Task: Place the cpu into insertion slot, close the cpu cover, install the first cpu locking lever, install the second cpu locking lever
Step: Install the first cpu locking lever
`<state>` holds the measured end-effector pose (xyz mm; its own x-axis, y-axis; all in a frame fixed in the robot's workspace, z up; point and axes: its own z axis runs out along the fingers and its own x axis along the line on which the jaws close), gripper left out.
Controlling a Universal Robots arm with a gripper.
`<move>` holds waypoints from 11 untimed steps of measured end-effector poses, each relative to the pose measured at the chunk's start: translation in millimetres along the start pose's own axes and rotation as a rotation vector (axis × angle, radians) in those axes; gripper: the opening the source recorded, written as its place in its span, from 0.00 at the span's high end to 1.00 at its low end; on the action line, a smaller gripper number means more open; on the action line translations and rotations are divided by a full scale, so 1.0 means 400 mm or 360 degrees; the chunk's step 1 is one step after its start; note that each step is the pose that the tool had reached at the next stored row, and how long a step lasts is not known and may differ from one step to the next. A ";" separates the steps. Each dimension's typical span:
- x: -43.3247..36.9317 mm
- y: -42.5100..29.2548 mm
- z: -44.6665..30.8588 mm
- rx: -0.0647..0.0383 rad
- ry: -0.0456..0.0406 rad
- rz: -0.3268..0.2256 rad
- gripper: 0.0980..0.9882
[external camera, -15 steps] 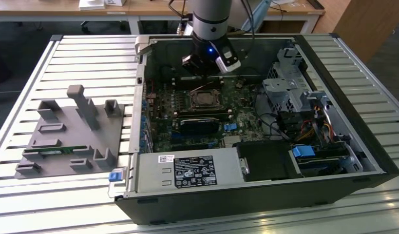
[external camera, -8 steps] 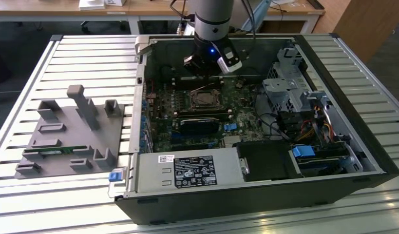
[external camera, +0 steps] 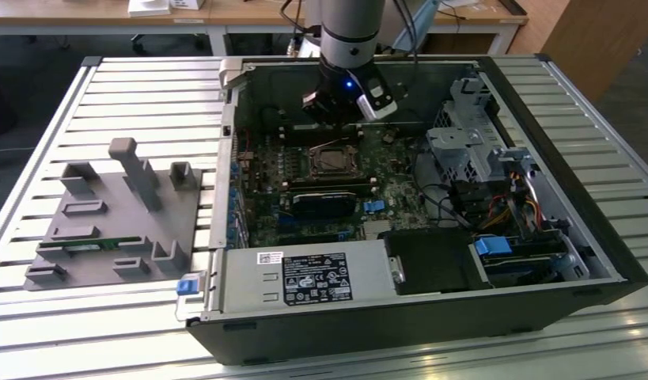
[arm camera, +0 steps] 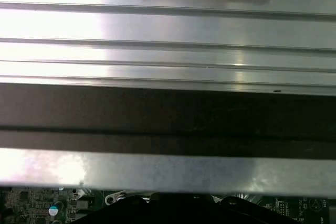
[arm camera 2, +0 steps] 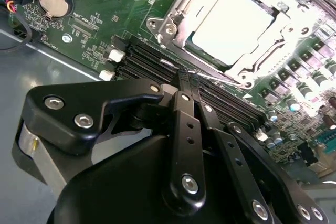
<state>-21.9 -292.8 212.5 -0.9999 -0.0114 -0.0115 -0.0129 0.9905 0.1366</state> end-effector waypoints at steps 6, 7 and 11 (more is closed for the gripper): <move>-0.007 -0.001 0.010 -0.0001 0.0000 0.0000 0.98; -0.008 -0.002 0.012 -0.0001 0.0000 0.0000 0.98; -0.008 -0.003 0.019 -0.0001 0.0000 0.0000 0.98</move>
<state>-18.5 -292.8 204.9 -0.9999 -0.0114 -0.0113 -0.0128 0.9904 0.1374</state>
